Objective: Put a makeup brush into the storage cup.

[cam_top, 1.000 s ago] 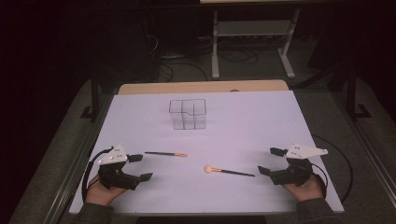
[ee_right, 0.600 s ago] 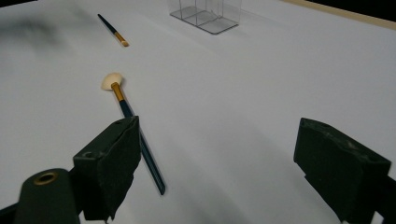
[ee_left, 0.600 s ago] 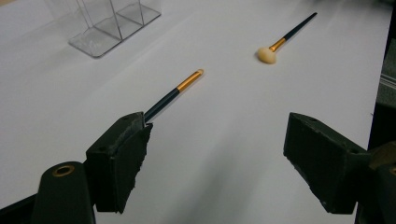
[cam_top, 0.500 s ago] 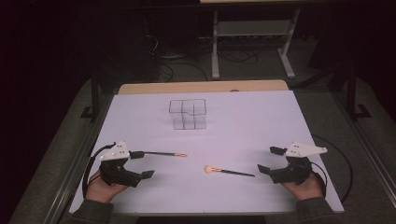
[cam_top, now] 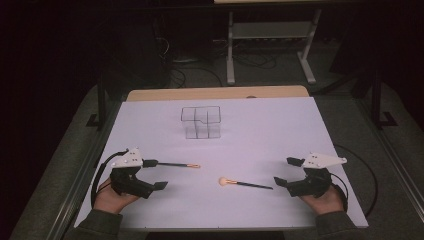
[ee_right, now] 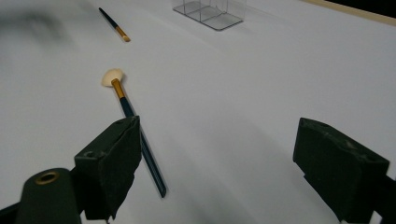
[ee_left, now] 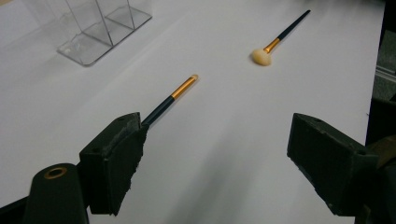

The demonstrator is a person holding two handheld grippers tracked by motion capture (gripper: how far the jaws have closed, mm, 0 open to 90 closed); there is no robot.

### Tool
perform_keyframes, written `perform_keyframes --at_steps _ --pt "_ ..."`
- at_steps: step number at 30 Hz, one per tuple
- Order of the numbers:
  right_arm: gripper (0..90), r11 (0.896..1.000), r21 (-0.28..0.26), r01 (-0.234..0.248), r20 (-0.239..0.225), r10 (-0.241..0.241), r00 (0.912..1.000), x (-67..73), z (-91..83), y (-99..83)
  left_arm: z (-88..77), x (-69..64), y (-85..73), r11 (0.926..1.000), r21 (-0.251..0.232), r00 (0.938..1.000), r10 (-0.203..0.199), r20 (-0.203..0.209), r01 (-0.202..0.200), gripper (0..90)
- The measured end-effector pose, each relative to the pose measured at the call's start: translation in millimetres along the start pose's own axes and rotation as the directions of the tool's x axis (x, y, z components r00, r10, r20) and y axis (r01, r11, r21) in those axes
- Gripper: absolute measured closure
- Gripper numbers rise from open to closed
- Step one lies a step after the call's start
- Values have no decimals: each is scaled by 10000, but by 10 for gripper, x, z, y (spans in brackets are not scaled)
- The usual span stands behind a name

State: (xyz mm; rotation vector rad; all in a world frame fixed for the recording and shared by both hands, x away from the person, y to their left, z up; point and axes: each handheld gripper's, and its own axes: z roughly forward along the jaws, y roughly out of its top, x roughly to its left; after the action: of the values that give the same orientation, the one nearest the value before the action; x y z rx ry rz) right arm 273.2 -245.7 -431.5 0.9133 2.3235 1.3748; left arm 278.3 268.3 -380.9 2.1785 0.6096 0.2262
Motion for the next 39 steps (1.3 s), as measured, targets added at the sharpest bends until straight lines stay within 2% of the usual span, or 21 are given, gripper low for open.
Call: perform_keyframes --at_steps 10,21,25,27,36,39 --pt "144 10000 0 54 17 -54 10000 12 -6 11 22 106 141 9983 404 9991 424 16 -424 205" --pt "145 10000 49 84 -25 -84 10000 5 4 19 63 265 246 9964 744 9990 384 217 -400 224" --pt "145 9999 52 87 -26 -87 10000 4 9 21 105 312 297 9919 1128 9981 568 235 -591 230" --pt "145 9999 58 93 -31 -93 10000 3 11 22 120 331 345 9870 1353 9962 837 249 -863 236" --pt "145 9999 73 78 -94 -78 9999 -3 10 26 211 410 513 9760 1839 9931 1117 367 -1166 265" --pt "146 9999 58 93 -110 -92 9999 -8 12 28 248 437 537 9743 1936 9932 1085 434 -1149 276"
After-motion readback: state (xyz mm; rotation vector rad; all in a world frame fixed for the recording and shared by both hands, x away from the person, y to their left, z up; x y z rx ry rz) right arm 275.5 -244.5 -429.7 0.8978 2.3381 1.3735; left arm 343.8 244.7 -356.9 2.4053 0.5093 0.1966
